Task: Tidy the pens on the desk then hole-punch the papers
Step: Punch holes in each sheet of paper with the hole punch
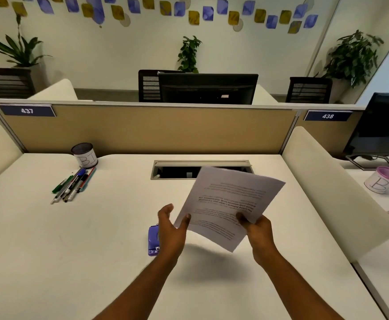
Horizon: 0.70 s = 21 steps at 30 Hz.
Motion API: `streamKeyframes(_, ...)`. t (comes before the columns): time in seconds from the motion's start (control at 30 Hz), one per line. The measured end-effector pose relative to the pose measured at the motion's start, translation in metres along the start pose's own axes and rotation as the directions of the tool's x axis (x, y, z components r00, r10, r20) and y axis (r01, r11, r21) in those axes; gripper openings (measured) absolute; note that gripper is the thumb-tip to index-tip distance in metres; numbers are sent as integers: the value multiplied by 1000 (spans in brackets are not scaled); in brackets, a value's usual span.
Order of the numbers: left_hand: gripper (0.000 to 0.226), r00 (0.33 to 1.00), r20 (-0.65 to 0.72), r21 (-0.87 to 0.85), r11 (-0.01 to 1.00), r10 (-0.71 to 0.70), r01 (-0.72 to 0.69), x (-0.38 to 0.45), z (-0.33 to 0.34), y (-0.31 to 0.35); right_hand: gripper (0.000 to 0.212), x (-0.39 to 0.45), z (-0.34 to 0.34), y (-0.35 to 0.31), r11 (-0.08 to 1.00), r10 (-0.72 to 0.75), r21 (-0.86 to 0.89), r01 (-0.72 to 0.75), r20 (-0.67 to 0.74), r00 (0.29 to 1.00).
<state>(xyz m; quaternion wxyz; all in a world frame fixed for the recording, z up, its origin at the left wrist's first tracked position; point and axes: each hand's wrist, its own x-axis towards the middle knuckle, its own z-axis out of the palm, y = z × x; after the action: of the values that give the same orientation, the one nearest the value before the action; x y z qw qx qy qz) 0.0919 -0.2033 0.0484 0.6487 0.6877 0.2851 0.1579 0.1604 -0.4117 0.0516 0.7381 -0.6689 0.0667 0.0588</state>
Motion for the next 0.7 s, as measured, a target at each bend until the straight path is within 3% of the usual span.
streamKeyframes(0.1,69,983,-69,-199,968,-172,156,1,-5,-3,33,-2,2,-2,967,85,237,-97,62,994)
streamKeyframes(0.23,57,960,165,-392,878,-227,275,-3,-3,-7,52,-8,6,5,880,160,415,-229,195,968)
streamKeyframes(0.37,30,976,139,-419,883,-167,211,1,-7,-4,58,-10,5,8,909,145,364,-203,181,973)
streamKeyframes(0.5,19,996,71,-293,953,-54,73,10,-27,1,47,7,-20,-14,909,63,405,-101,107,992)
streamKeyframes(0.57,14,999,45,-239,971,-24,34,13,-35,4,36,15,-36,-31,942,33,331,-63,96,995)
streamKeyframes(0.7,15,998,51,-172,985,31,-21,14,-37,11,29,18,-49,-50,989,-35,-136,57,162,986)
